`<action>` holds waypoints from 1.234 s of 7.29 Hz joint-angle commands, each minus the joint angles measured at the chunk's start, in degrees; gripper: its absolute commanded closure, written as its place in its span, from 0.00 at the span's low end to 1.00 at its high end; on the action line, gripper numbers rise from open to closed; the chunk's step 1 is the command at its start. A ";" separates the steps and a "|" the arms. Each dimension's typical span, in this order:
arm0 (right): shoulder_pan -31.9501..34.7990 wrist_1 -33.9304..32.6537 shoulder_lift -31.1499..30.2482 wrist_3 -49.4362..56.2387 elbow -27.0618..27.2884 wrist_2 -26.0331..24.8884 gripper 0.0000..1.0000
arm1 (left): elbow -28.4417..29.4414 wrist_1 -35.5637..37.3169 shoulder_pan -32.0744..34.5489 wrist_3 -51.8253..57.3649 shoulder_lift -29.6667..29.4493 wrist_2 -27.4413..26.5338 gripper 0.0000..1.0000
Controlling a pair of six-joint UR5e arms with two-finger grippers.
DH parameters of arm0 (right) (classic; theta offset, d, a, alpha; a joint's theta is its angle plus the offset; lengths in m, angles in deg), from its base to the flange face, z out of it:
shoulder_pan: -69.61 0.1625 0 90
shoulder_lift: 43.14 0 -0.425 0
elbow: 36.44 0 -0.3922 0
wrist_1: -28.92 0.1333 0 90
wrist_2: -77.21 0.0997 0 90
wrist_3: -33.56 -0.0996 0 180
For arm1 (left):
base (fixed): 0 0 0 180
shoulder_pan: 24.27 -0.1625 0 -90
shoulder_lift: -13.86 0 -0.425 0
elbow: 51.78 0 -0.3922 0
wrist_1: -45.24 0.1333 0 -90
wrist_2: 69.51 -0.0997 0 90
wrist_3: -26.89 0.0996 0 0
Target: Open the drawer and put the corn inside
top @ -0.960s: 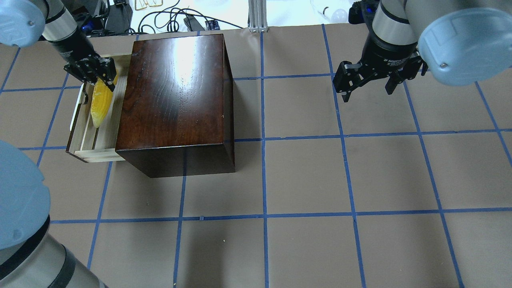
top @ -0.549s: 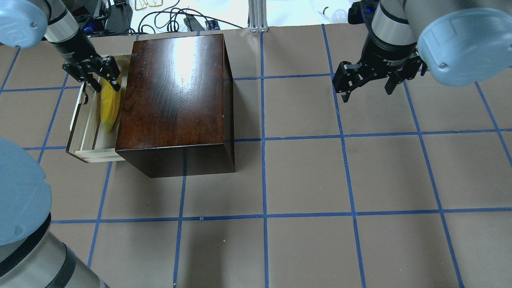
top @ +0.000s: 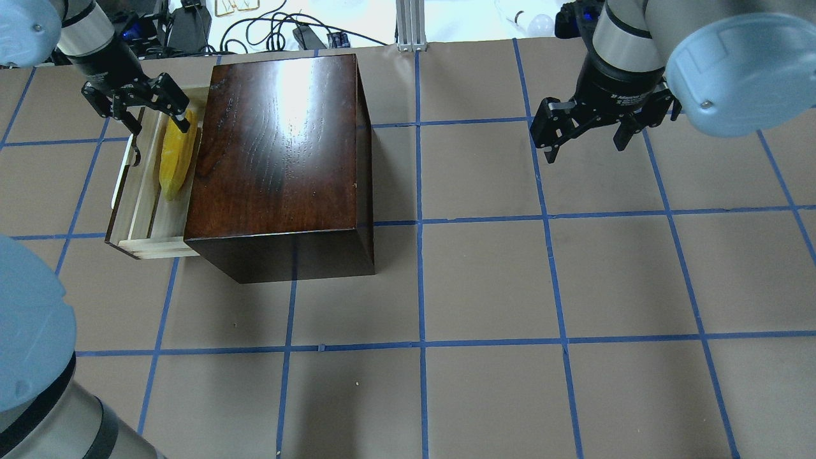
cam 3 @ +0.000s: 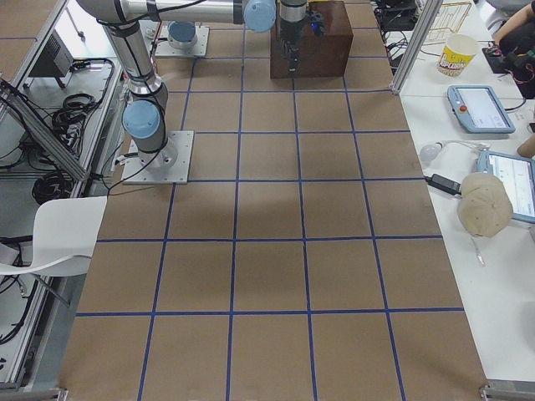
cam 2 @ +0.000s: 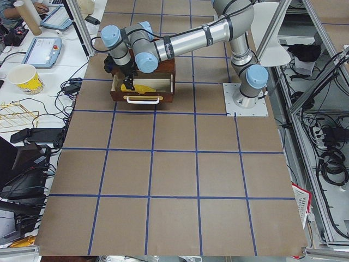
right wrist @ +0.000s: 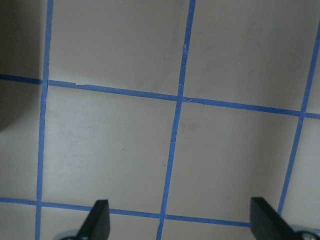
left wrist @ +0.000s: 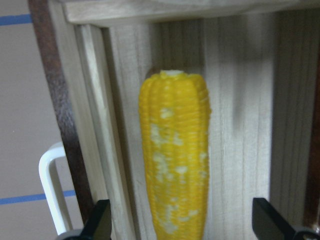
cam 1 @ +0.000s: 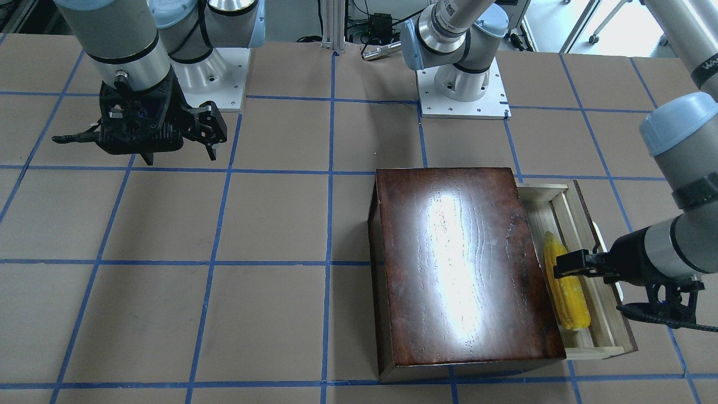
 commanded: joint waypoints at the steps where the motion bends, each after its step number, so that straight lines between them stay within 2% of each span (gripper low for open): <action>1: 0.10 0.00 0.00 0.00 0.00 0.00 0.00 | 2.75 -4.02 0.74 -0.89 2.57 -0.15 0.00; 5: -0.07 0.00 0.00 0.00 0.00 0.00 0.00 | 3.38 -6.85 7.14 -7.99 7.49 -0.06 0.00; 9: 0.10 0.00 0.00 0.00 0.00 0.00 0.00 | 0.22 -10.37 14.19 -12.67 9.60 -0.07 0.00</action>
